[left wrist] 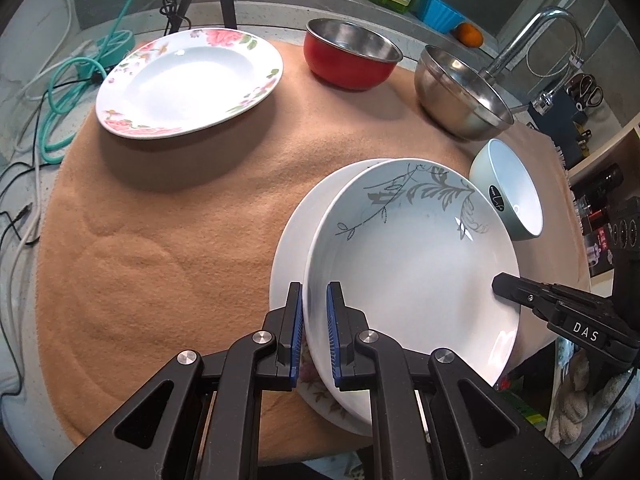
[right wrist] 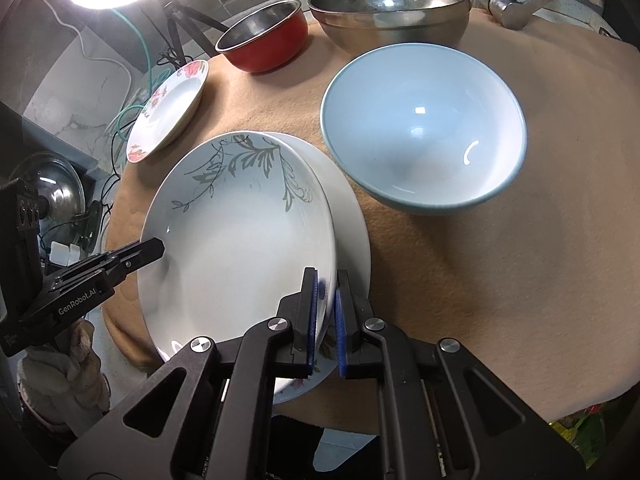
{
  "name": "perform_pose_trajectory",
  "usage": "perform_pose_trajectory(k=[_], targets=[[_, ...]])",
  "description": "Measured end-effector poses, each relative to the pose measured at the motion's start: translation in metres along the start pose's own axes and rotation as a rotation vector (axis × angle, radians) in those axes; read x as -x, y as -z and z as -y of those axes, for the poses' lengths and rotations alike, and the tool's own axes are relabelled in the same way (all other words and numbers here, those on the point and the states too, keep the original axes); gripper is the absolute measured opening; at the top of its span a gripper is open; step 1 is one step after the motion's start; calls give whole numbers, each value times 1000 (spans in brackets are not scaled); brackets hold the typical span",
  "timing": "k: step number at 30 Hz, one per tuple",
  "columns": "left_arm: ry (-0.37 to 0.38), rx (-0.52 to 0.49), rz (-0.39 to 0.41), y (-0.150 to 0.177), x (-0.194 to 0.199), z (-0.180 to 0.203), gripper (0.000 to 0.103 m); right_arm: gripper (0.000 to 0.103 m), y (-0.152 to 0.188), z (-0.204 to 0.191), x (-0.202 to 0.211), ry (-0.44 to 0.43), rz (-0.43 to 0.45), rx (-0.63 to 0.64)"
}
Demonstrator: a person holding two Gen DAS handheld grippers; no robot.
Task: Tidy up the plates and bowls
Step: 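Lift the leaf-pattern plate and carry it over the pink-flower plate, then lower the leaf-pattern plate onto the pink-flower plate and open the right gripper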
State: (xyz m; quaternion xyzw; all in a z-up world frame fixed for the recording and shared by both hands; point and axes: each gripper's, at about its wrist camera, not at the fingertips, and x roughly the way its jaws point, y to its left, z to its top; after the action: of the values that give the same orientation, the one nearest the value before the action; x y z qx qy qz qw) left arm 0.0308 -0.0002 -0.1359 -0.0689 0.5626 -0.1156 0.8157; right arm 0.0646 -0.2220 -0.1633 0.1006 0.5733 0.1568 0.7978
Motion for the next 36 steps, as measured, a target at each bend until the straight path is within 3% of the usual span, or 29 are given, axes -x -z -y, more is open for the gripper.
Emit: perform_pose_trajectory(k=[24,36], targets=[[-45,-46,7,1,0,6,10,15,-3,-17,-1,103,-10,116],[-15,-32,10,-3,6,1,13,15,-3,-19,4,118,7,117]])
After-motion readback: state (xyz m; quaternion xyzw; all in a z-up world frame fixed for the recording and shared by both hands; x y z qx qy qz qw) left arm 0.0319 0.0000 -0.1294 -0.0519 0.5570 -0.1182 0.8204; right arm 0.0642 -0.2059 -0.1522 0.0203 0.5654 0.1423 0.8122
